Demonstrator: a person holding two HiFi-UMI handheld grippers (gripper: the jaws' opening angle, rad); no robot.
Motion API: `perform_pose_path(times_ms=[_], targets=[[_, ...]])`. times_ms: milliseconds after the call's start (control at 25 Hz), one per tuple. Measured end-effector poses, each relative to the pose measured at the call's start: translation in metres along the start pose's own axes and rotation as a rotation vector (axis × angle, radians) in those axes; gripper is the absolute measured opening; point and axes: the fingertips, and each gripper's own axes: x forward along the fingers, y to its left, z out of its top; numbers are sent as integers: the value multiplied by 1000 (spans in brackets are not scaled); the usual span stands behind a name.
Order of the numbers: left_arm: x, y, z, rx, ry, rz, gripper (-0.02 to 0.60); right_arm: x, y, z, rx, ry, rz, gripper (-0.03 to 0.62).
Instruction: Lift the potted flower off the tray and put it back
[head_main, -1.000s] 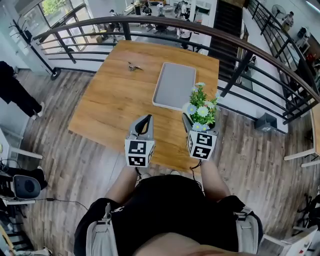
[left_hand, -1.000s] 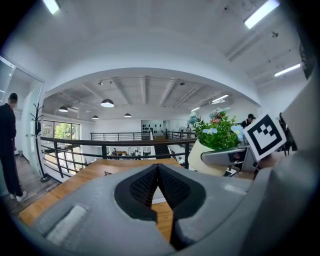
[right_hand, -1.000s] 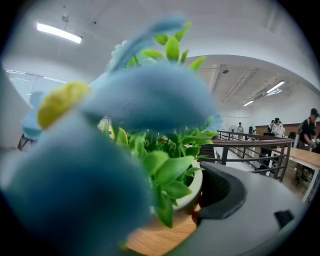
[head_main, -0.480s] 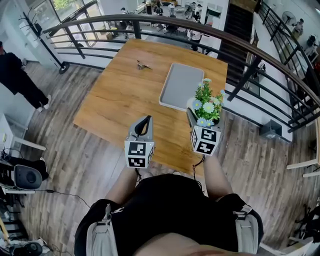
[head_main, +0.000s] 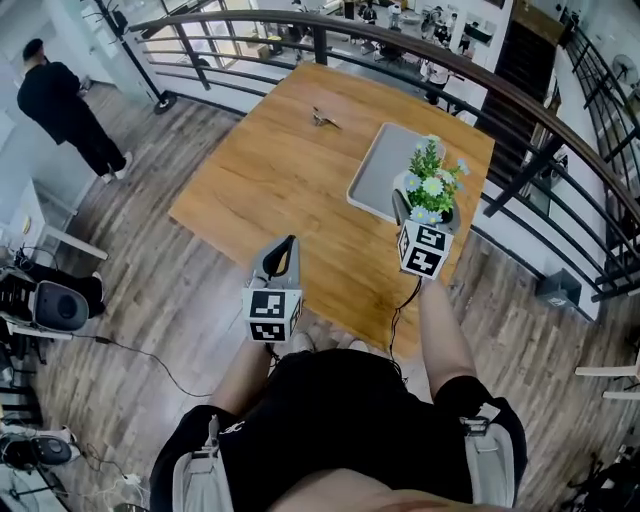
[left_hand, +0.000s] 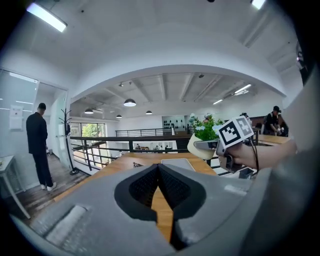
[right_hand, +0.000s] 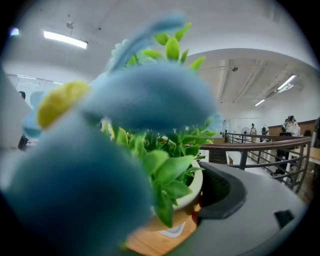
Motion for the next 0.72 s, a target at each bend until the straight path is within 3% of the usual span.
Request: perform_pose_path(times_ms=[240,480,720], targets=[[-25,22,-18,-28,59,126,12,50,4,-45,42,90,48,506],[-48,45,-33,-36,96,238,12,91,13,-104,17,161,102,506],[-58,64,-46,-60,135,299,12,125,28,-146,-6,243,123,506]])
